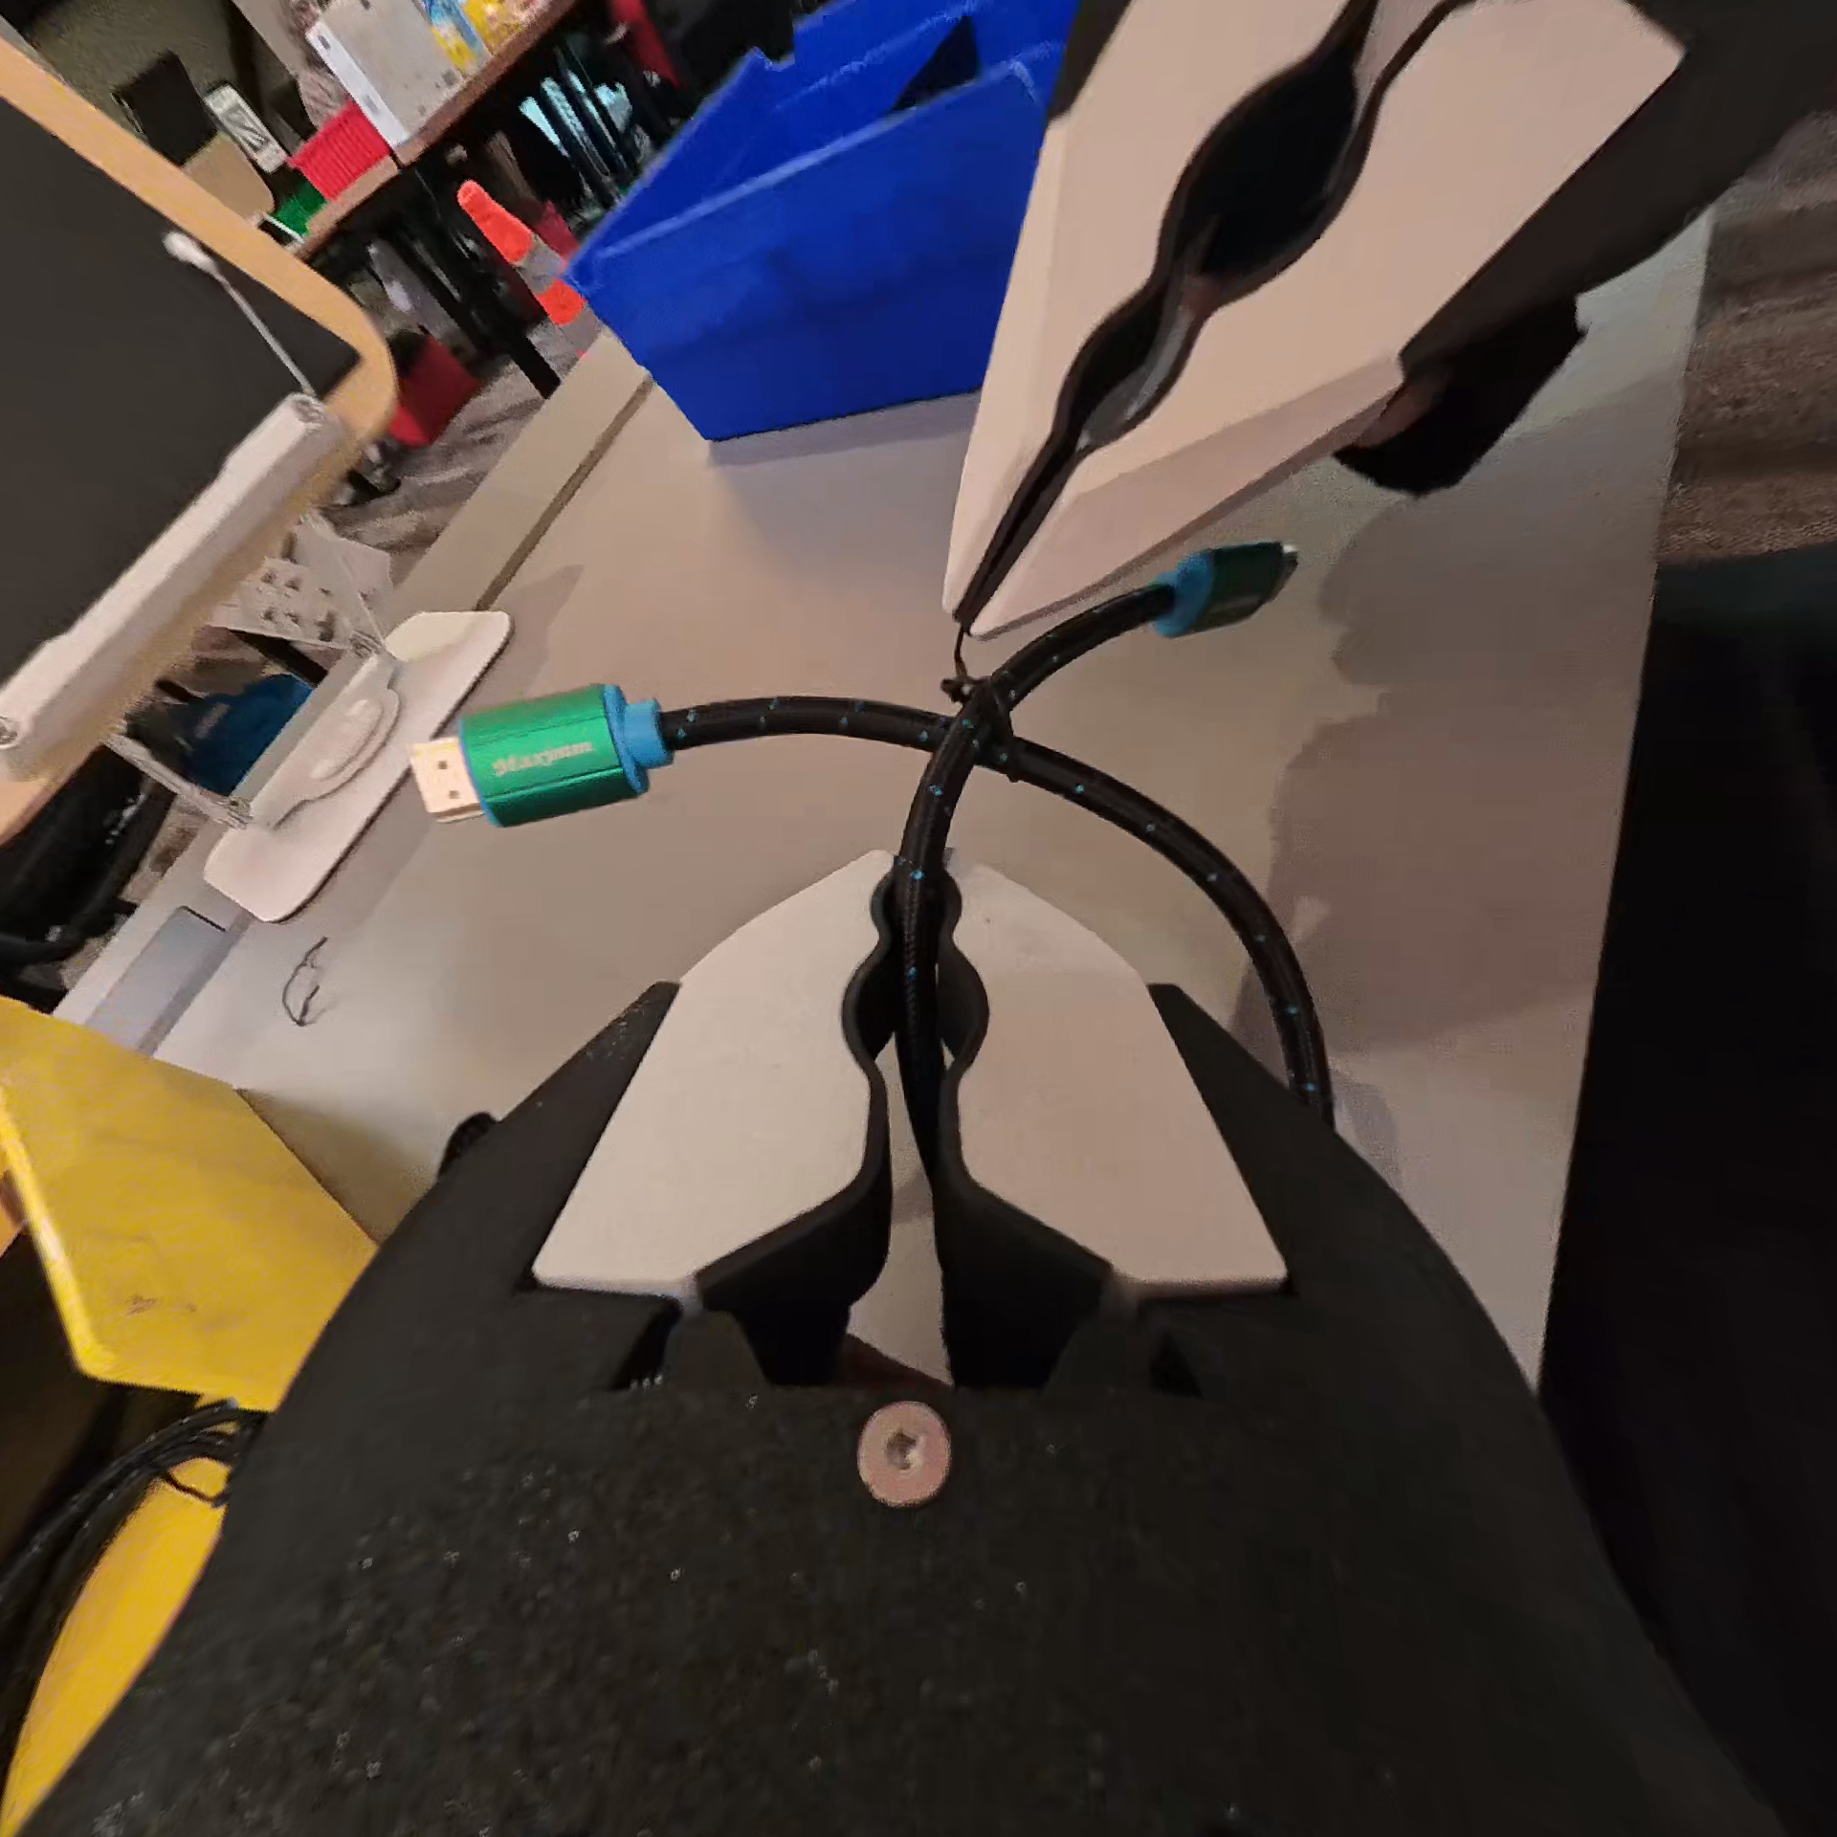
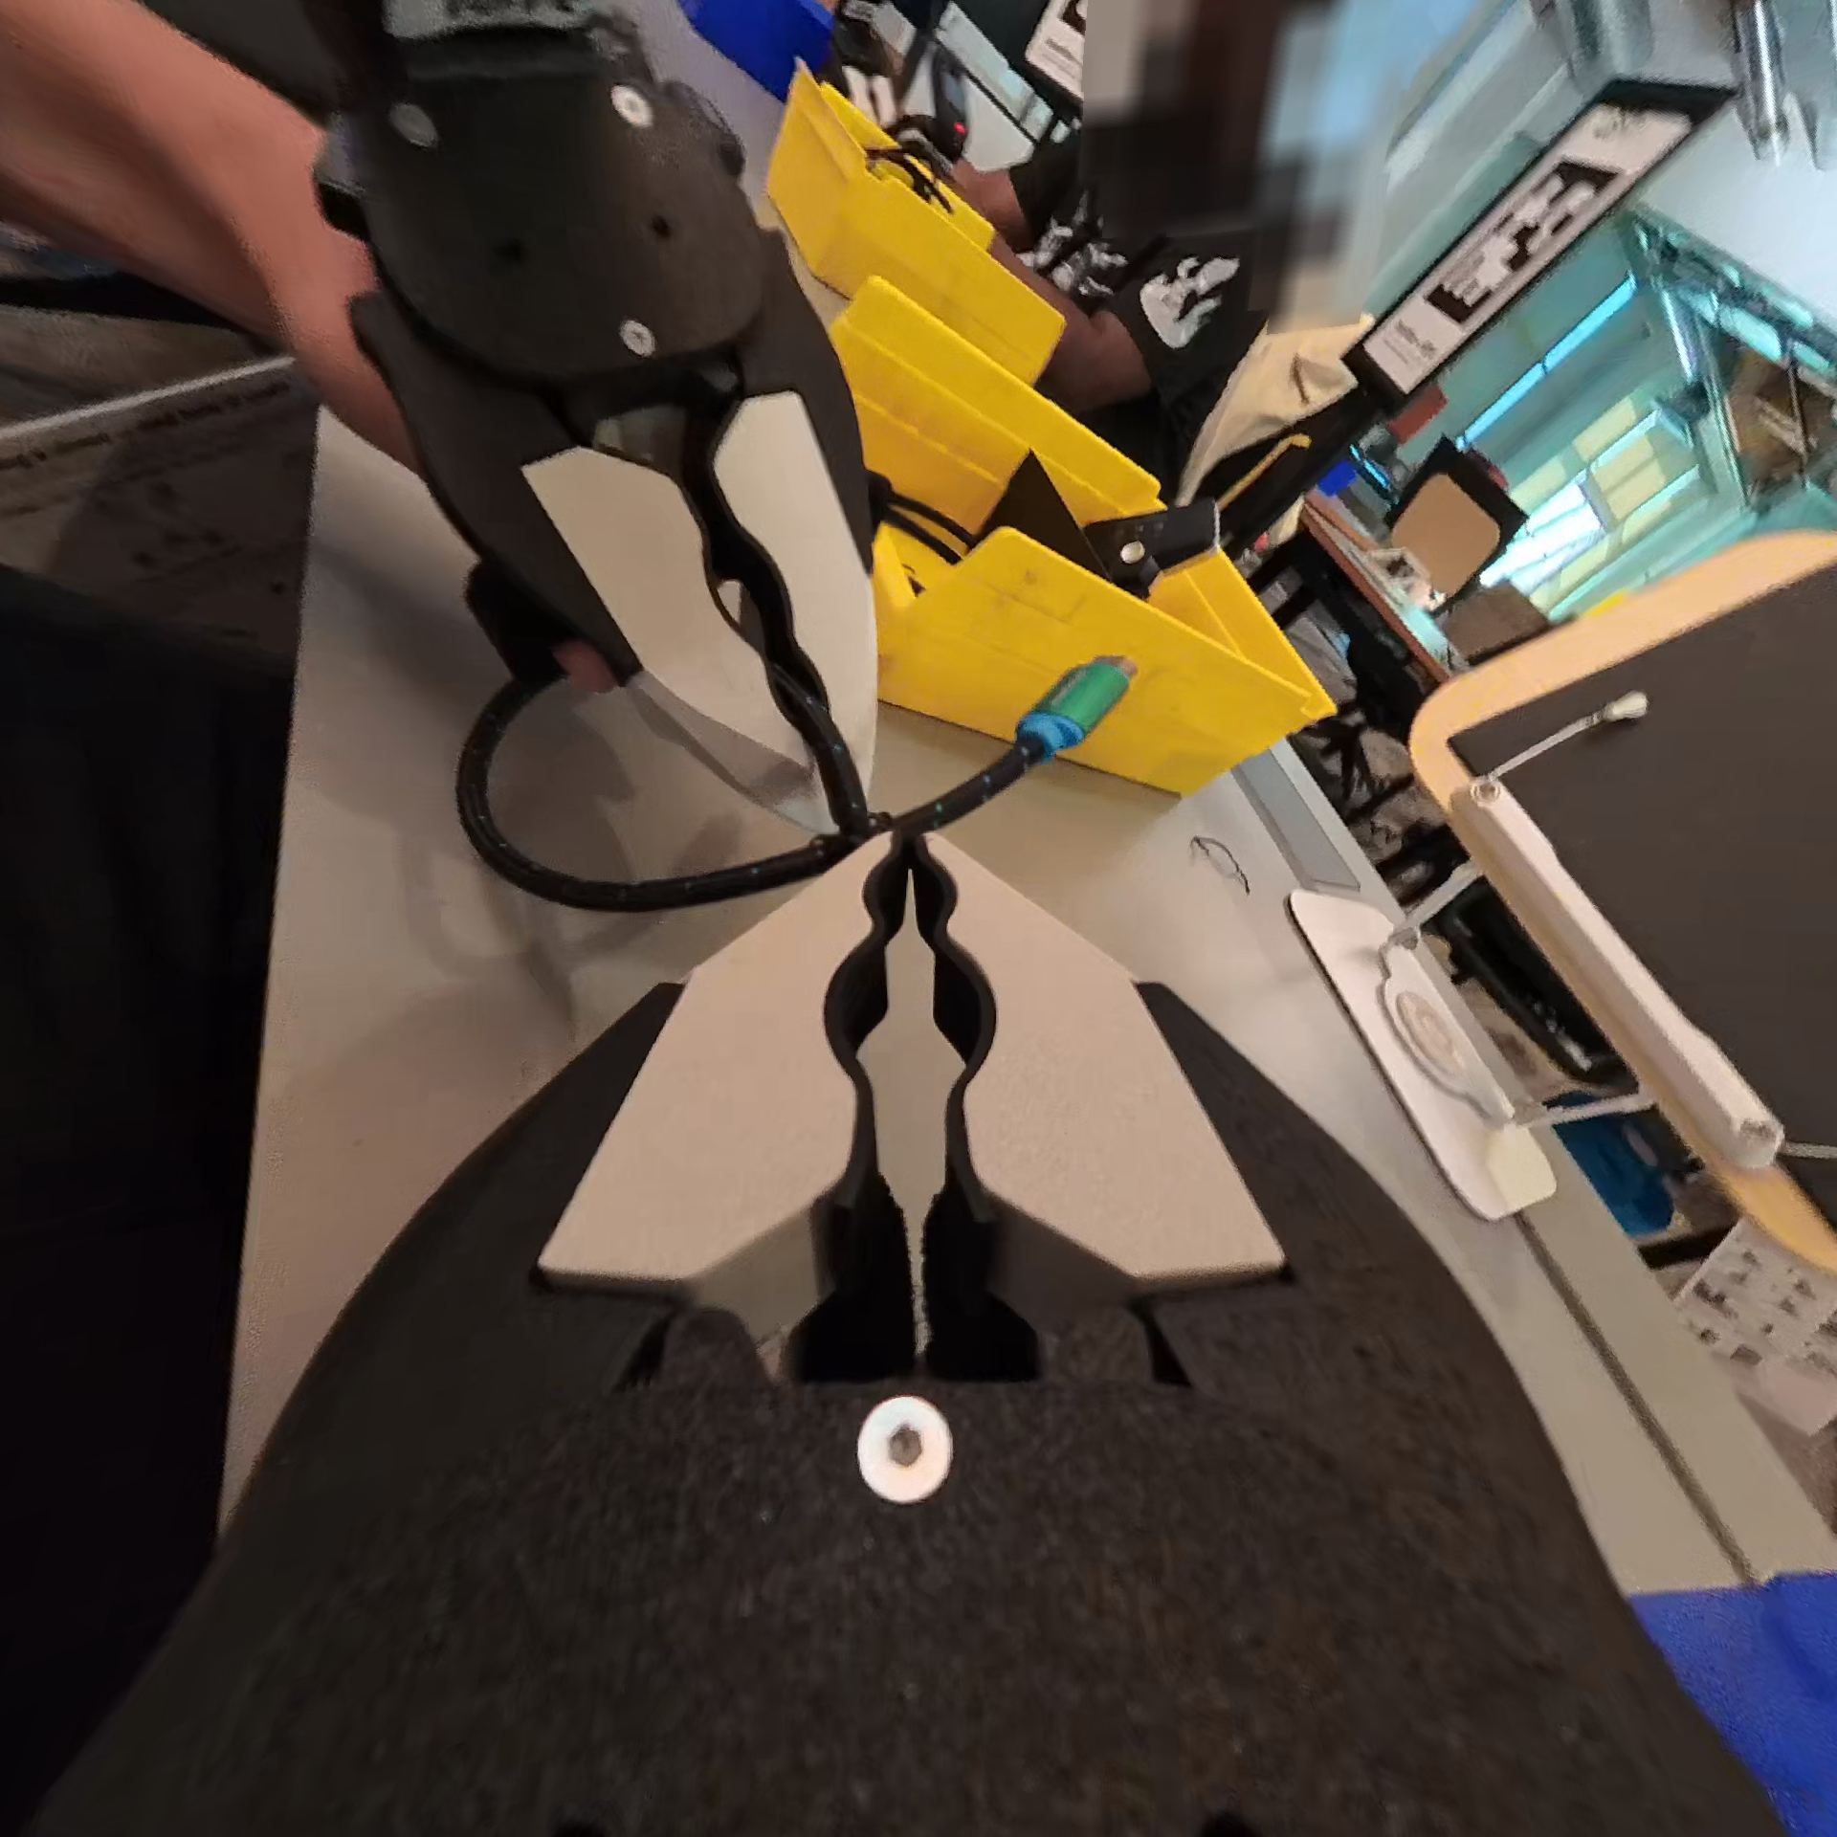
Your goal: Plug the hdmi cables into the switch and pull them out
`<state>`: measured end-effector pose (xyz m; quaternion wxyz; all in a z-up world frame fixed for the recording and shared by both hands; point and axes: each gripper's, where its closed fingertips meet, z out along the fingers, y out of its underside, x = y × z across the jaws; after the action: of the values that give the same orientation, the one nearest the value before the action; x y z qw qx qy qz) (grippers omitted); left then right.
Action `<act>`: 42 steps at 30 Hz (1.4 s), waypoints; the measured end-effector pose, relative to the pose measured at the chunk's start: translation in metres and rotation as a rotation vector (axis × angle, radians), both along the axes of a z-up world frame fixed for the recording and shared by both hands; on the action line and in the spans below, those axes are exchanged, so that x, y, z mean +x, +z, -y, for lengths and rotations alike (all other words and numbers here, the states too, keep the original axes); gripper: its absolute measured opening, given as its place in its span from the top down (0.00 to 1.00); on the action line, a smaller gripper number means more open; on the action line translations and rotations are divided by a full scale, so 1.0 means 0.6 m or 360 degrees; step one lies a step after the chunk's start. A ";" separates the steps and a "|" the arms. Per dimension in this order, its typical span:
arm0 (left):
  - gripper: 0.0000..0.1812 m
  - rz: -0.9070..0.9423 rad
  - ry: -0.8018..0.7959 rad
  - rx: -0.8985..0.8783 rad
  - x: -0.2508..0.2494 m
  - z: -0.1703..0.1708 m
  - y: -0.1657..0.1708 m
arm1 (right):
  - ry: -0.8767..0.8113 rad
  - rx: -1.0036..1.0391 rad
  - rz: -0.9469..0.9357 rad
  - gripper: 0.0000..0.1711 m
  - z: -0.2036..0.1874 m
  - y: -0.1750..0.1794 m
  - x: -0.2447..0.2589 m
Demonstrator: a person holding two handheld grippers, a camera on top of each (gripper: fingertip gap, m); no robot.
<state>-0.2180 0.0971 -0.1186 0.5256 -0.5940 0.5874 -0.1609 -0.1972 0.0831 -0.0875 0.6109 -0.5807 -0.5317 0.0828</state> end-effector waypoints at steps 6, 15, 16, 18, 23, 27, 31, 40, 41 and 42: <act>0.99 0.0002 0.0111 0.0276 -0.005 -0.017 0.020 | -0.0002 -0.0524 -0.0347 1.00 -0.013 0.003 0.008; 0.99 -0.0135 0.0201 0.0549 -0.007 -0.028 0.016 | 0.0093 -0.0712 -0.0514 0.90 -0.001 0.033 0.015; 0.99 -0.0130 0.0194 0.0518 -0.006 -0.027 0.013 | 0.0071 -0.0579 -0.0415 0.90 0.001 0.031 0.012; 0.99 -0.0109 0.0184 0.0451 -0.004 -0.026 0.011 | -0.0006 -0.0302 -0.0196 0.90 0.001 0.024 0.004; 0.99 -0.0074 0.0154 0.0301 -0.001 -0.019 0.005 | -0.0121 0.0030 0.0230 0.87 0.000 -0.014 -0.007; 0.99 -0.0095 0.0134 0.0312 0.002 -0.015 0.001 | -0.0148 0.0108 0.0226 0.90 -0.005 -0.014 -0.007; 0.99 -0.0106 0.0136 0.0320 0.005 -0.012 0.001 | -0.0135 0.0104 0.0248 0.94 -0.005 -0.017 -0.007; 0.99 -0.0067 0.0193 0.0336 -0.010 -0.031 0.012 | -0.0059 -0.0378 -0.0246 0.97 -0.009 0.004 0.004; 0.99 -0.0055 0.0191 0.0337 -0.011 -0.031 0.015 | -0.0041 -0.0456 -0.0334 0.97 -0.010 0.009 0.006; 0.99 -0.0049 0.0190 0.0339 -0.011 -0.031 0.016 | -0.0011 -0.0559 -0.0429 0.97 -0.010 0.013 0.006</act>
<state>-0.2244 0.1155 -0.1090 0.5853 -0.5712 0.5726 -0.0569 -0.1938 0.0893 -0.0800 0.5663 -0.6636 -0.4207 0.2488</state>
